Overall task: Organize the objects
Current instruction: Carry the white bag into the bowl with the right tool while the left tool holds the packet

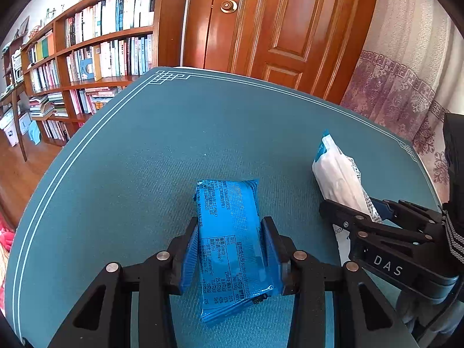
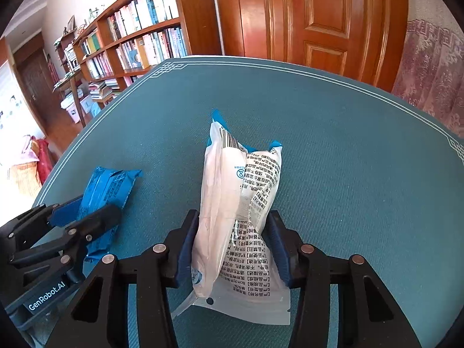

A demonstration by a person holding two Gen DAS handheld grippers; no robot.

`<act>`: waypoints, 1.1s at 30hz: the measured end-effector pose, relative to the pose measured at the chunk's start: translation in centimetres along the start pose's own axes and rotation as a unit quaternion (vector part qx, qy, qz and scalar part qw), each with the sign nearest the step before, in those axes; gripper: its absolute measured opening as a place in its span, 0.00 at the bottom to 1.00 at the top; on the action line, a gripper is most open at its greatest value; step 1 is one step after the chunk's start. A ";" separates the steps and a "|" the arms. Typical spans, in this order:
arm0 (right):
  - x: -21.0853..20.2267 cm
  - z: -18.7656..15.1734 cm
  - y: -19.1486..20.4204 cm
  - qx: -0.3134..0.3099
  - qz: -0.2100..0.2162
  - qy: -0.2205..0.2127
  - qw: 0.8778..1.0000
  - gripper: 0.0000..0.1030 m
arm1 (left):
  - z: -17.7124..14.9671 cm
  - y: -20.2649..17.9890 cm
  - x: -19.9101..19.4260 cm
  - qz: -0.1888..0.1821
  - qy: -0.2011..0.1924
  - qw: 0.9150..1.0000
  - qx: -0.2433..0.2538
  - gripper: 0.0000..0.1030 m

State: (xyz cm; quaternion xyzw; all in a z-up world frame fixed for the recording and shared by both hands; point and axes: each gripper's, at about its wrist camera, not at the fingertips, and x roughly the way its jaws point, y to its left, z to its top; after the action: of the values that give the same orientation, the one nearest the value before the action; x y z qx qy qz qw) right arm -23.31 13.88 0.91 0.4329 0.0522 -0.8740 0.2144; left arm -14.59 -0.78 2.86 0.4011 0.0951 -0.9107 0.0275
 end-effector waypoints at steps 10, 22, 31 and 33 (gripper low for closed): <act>-3.3 -2.8 -0.9 0.055 -0.024 -0.023 0.998 0.44 | -0.1 -0.6 -0.4 -0.006 -0.005 1.000 0.007 0.43; -8.2 -8.4 0.0 0.081 -0.029 -0.036 0.996 0.44 | -0.5 -2.2 -1.2 -0.014 -0.016 0.999 0.030 0.43; -10.2 -12.2 -0.5 0.118 -0.031 -0.034 0.992 0.44 | -1.0 -3.6 -1.6 -0.024 -0.016 0.998 0.050 0.43; -10.7 -12.8 -0.5 0.125 -0.032 -0.037 0.991 0.44 | -1.1 -4.0 -1.7 -0.027 -0.017 0.998 0.056 0.43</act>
State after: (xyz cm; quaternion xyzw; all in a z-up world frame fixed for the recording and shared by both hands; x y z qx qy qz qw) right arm -8.40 21.42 1.24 0.4219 -0.0515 -0.8955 0.1319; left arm -13.15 3.31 3.94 0.3839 0.0544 -0.9216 -0.0178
